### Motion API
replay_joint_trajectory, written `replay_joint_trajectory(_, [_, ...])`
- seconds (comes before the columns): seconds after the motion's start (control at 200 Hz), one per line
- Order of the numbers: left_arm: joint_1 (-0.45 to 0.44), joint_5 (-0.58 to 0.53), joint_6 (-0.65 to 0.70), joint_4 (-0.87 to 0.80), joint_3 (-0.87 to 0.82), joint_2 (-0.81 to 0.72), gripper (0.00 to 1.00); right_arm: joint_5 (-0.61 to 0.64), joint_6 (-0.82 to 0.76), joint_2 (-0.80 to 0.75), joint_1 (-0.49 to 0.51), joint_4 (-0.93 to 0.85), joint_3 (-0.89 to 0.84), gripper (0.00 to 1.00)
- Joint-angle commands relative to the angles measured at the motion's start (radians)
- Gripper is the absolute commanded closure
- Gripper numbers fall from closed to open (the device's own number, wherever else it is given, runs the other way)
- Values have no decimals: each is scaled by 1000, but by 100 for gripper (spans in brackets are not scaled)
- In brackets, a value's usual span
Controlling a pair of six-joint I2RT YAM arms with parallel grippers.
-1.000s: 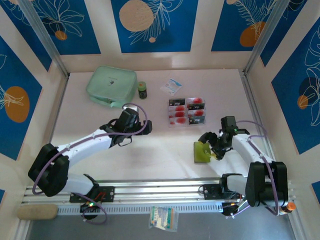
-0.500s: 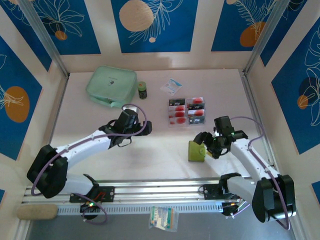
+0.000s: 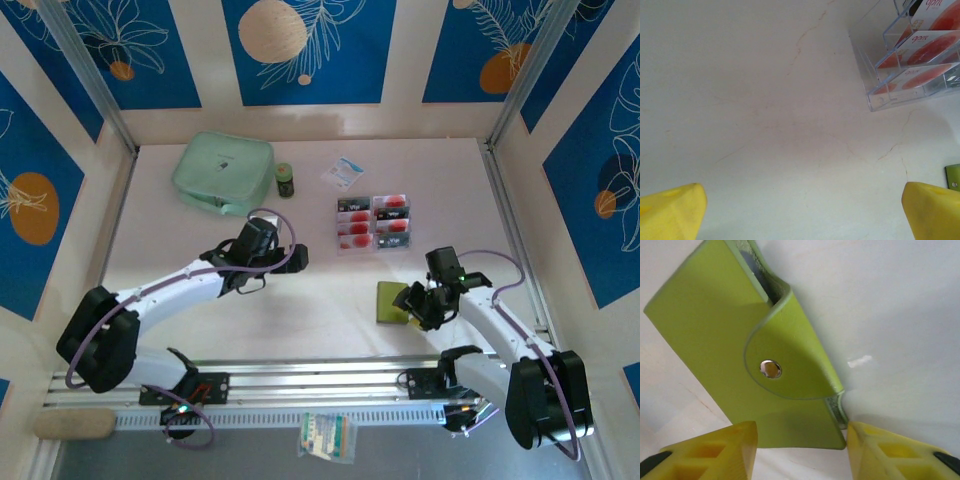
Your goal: Put the credit cards into the card holder
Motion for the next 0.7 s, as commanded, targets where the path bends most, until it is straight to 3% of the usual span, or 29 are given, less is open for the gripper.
replay_joint_trajectory(0.0, [2,21,-13,13,28,9,0,-42,18,13,9,31,-24,53])
replay_joint_trajectory(0.43, [3,20,-19,7,36,7,0,-68,33,38,14,81,-45,56])
replay_joint_trajectory(0.515, [3,20,-24,7,34,7,0,-70,31,41,15,93,-45,67])
replay_joint_trajectory(0.65, [4,11,-40,7,24,3,0,-97,21,52,11,132,-48,100])
replay_joint_trajectory(0.695, [3,9,-43,5,17,-1,0,-120,11,55,5,150,-48,100])
